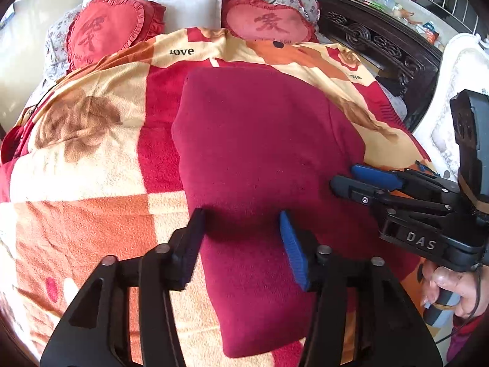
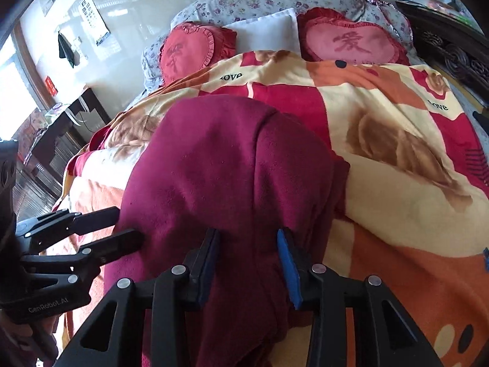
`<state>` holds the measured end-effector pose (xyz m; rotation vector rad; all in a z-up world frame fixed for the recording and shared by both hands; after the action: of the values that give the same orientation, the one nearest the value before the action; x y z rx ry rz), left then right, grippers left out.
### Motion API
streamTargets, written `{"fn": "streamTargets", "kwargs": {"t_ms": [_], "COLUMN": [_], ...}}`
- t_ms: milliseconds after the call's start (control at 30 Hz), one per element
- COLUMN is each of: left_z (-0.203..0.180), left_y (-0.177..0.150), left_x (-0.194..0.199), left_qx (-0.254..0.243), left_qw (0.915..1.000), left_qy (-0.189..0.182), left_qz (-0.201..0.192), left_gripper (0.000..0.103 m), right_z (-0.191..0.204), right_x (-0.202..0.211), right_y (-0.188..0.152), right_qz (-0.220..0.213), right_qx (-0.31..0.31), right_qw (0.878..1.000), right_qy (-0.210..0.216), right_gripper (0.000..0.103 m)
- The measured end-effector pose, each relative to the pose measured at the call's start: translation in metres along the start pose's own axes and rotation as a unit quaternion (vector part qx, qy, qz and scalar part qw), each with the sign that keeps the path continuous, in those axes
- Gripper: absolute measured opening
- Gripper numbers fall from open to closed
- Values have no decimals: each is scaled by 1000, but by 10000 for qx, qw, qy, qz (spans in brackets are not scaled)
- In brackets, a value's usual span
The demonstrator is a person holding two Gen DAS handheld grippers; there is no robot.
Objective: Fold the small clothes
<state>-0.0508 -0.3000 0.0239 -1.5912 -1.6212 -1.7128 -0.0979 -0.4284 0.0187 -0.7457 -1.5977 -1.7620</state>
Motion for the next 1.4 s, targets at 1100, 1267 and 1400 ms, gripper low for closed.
{"fn": "streamTargets", "kwargs": {"t_ms": [1100,1267,1400], "left_z": [27,16,10], "left_y": [15,14,16], "left_x": [-10,-26,-41], "left_qx": [1287,1146,1201], "left_qw": [9826,9810,9779], "left_qy": [-1229,-1413,-1512], "left_qz": [539,668,802], "left_gripper": [74,81,84], "right_z": [-28,-33,-28], "right_x": [20,-3,-19], "right_y": [-15,-11,-9], "right_qz": [-355,-476,-436], "right_qx": [-1227,-1462,-1506], "right_qw": [9906,9831,9803], "right_qy": [486,999,1203], "right_gripper": [81,81,81]}}
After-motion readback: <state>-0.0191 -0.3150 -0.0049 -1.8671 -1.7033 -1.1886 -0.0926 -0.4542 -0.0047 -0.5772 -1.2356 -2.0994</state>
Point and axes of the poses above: each gripper's, at about its wrist camera, not at the fingertips, and x roughly against the way its jaws point, z to its left, y to its top, the point moved 9 cm from there along -x, roughly the way its jaws point, and after that the axes turned 15 degrees about x, right-handed, at the moved point
